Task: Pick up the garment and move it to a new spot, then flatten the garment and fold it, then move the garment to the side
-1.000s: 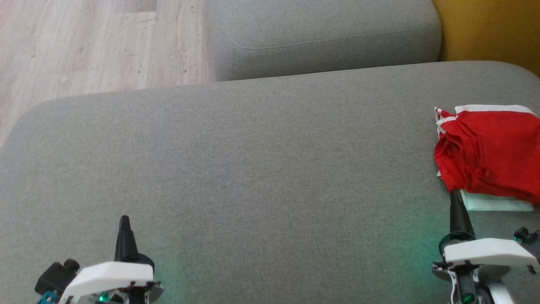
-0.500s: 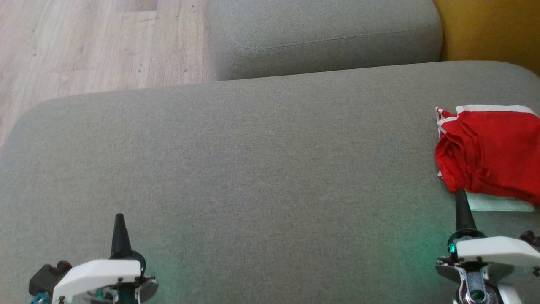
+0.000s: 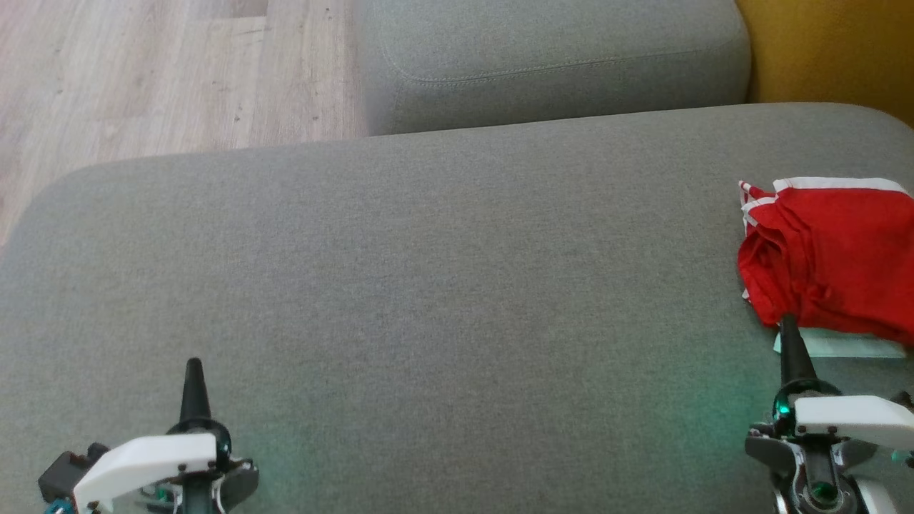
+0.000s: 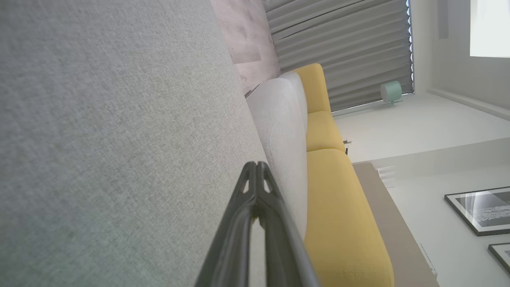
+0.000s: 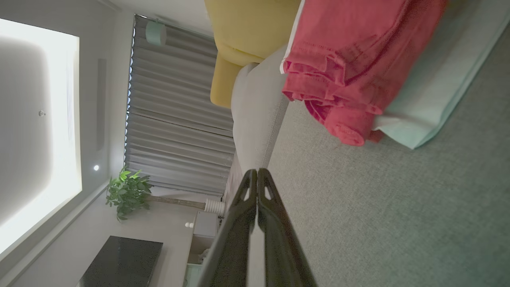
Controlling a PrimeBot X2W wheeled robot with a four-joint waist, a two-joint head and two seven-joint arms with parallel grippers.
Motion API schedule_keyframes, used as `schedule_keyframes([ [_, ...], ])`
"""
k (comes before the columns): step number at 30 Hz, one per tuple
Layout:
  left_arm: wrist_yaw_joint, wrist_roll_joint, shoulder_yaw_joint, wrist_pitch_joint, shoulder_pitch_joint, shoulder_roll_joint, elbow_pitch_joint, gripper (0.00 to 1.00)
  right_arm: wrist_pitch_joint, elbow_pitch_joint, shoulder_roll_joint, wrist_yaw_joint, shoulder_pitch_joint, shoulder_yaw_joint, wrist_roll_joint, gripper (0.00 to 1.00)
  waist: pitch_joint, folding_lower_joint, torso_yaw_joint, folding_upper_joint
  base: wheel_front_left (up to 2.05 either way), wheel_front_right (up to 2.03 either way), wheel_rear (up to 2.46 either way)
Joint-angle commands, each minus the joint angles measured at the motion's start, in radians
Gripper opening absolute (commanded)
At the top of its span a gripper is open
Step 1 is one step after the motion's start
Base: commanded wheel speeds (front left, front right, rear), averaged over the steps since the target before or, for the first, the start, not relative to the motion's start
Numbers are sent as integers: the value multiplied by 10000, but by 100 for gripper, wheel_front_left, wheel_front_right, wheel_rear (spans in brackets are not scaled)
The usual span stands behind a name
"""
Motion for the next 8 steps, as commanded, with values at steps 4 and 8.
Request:
schedule_keyframes([
  [4,-118,-495,445,142,-599,74,-288,0,156,-418,-169,-6,-585,75,620,0,5,-1,7,0,0,0,0],
  [8,-174,-883,551,262,-633,72,-287,0,273,-433,-168,-6,-613,18,1082,0,9,-1,13,0,0,0,0],
])
